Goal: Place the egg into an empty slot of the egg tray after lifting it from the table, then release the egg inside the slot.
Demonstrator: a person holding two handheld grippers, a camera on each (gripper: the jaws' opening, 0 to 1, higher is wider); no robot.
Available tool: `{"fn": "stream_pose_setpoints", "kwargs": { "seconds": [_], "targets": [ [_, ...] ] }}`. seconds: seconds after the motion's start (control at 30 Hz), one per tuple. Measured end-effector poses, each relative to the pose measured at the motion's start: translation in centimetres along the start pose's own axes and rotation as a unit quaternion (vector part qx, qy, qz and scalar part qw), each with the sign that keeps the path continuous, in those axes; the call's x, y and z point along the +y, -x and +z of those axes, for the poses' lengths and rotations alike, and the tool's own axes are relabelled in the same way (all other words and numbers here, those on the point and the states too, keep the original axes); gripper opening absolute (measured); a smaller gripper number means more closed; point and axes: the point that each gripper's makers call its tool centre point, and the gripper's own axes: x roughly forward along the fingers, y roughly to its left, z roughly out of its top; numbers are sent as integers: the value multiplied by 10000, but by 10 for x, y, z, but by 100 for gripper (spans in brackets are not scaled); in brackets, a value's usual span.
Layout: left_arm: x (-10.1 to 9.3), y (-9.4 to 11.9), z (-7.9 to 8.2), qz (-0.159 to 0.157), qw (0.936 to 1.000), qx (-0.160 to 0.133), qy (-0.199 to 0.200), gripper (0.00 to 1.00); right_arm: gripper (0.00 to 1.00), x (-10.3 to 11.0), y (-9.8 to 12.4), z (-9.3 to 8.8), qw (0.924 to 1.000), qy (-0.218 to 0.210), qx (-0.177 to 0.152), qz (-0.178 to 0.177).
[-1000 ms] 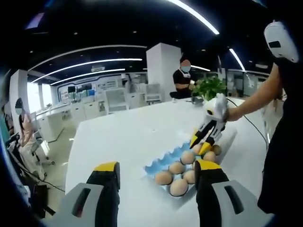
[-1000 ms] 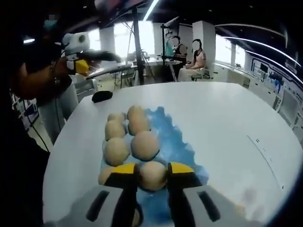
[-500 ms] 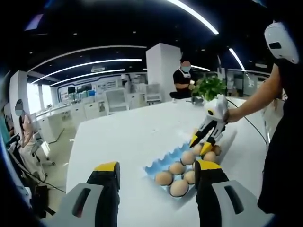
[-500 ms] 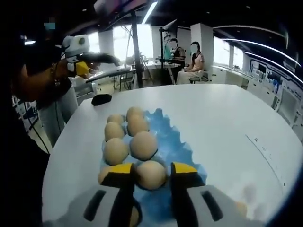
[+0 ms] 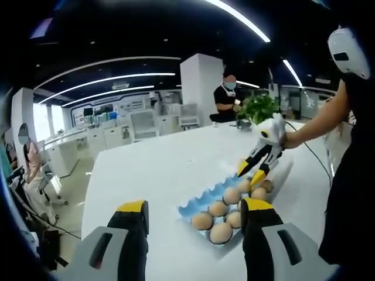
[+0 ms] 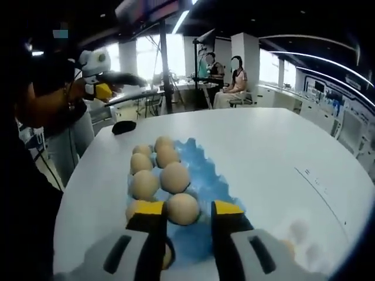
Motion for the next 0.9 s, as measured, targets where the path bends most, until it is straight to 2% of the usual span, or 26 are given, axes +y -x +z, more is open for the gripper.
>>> {"fn": "stream_pose_setpoints", "kwargs": {
  "seconds": [0.3, 0.57, 0.9],
  "targets": [
    [-1, -2, 1, -30, 10000, -20, -31, 64, 30, -11, 23, -9, 9994, -186, -40, -281],
    [-3, -3, 0, -82, 10000, -19, 9, 62, 29, -24, 53, -25, 9973, -353, -36, -640],
    [1, -3, -1, -34, 10000, -21, 18, 63, 29, -44, 107, -69, 9889, -713, 212, -1287]
  ]
}}
